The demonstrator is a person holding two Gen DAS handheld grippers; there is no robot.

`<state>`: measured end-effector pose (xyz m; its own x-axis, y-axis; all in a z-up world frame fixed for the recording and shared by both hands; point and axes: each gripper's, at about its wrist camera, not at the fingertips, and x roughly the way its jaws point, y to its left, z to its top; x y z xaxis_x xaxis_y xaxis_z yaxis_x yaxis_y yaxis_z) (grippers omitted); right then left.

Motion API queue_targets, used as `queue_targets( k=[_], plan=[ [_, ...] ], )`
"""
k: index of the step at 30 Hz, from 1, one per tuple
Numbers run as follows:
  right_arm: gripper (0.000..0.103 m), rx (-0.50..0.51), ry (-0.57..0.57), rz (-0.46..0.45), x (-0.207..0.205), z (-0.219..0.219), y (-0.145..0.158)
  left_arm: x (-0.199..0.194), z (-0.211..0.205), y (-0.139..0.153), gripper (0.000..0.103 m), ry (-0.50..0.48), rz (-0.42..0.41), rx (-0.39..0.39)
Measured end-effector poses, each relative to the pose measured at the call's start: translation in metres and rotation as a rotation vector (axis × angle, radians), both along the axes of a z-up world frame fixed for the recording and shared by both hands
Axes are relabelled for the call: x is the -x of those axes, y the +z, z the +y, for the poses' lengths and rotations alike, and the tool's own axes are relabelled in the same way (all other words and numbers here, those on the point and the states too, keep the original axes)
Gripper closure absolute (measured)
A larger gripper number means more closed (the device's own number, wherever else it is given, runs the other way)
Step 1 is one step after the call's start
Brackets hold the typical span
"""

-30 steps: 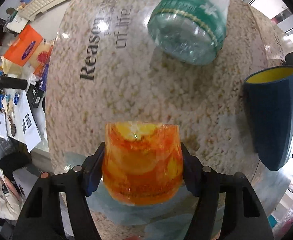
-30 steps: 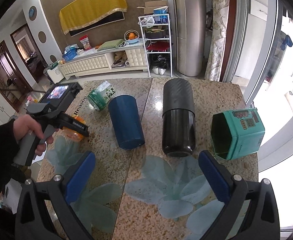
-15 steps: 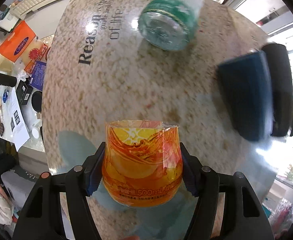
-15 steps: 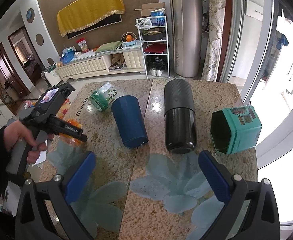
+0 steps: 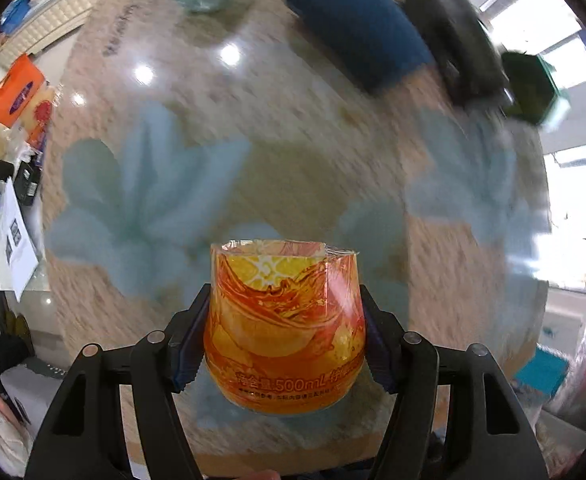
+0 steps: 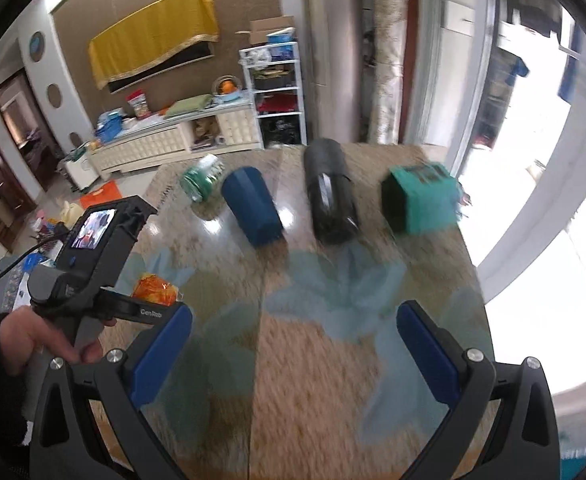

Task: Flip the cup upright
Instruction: 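Lift the orange cup with the left tool and carry it toward the right tool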

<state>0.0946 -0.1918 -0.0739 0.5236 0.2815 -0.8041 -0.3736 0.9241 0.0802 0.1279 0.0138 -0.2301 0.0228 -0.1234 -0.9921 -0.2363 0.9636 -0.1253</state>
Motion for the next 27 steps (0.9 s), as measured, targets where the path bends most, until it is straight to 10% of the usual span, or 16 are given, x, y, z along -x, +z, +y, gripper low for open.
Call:
queue_targets(
  k=[13,27],
  plan=[
    [0.000,0.047,-0.027,0.041,0.043,-0.064,-0.002,0.042,-0.091,-0.009,0.033,0.058,0.047,0.087],
    [0.000,0.052,0.081,0.079,0.036,-0.085,-0.012,0.046,-0.095,-0.049,0.033,0.129,0.078,0.048]
  ],
)
